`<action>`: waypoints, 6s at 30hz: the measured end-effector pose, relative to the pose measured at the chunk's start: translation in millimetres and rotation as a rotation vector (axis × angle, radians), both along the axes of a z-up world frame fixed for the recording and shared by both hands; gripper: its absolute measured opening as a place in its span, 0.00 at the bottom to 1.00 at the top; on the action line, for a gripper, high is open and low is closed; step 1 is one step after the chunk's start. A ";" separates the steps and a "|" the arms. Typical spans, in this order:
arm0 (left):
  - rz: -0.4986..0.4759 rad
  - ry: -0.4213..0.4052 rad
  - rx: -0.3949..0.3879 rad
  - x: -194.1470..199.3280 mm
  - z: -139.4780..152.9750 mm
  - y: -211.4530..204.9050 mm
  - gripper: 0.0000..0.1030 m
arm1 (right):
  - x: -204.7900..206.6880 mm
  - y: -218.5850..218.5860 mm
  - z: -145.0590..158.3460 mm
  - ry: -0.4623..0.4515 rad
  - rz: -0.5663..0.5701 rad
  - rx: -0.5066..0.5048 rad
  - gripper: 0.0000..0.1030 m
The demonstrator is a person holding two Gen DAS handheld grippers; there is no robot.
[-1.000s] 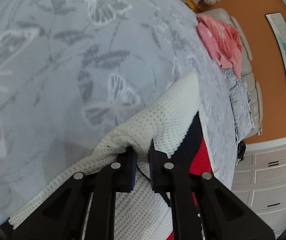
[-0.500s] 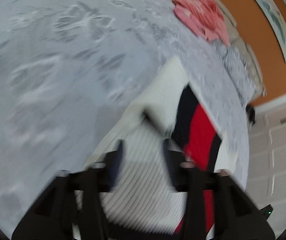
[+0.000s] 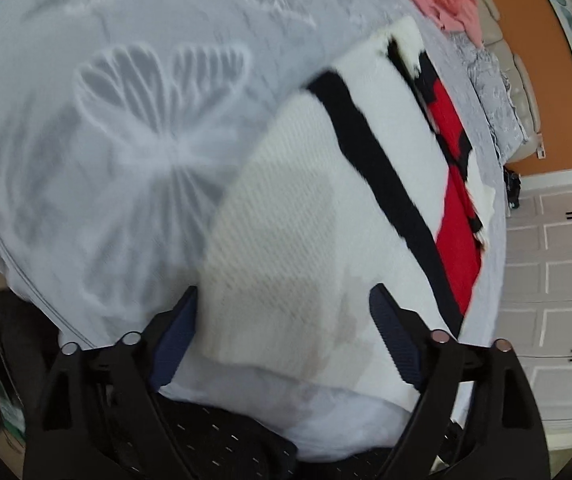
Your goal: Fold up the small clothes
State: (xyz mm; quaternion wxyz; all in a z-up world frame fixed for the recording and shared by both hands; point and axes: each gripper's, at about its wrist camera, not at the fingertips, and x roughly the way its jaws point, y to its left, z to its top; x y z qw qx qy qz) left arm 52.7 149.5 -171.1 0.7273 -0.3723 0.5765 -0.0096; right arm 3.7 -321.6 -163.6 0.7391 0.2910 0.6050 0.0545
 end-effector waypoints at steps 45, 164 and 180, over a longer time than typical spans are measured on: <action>-0.237 -0.380 0.052 -45.7 202.3 -23.6 0.05 | -31.5 -50.9 202.4 -0.461 0.002 -0.044 0.06; -0.304 -0.023 0.499 70.3 39.4 -92.9 0.38 | 86.3 -61.7 21.8 -0.028 0.004 -0.405 0.06; -0.304 -0.038 0.478 74.7 43.4 -86.1 0.26 | 115.2 -72.9 41.5 -0.101 -0.019 -0.377 0.07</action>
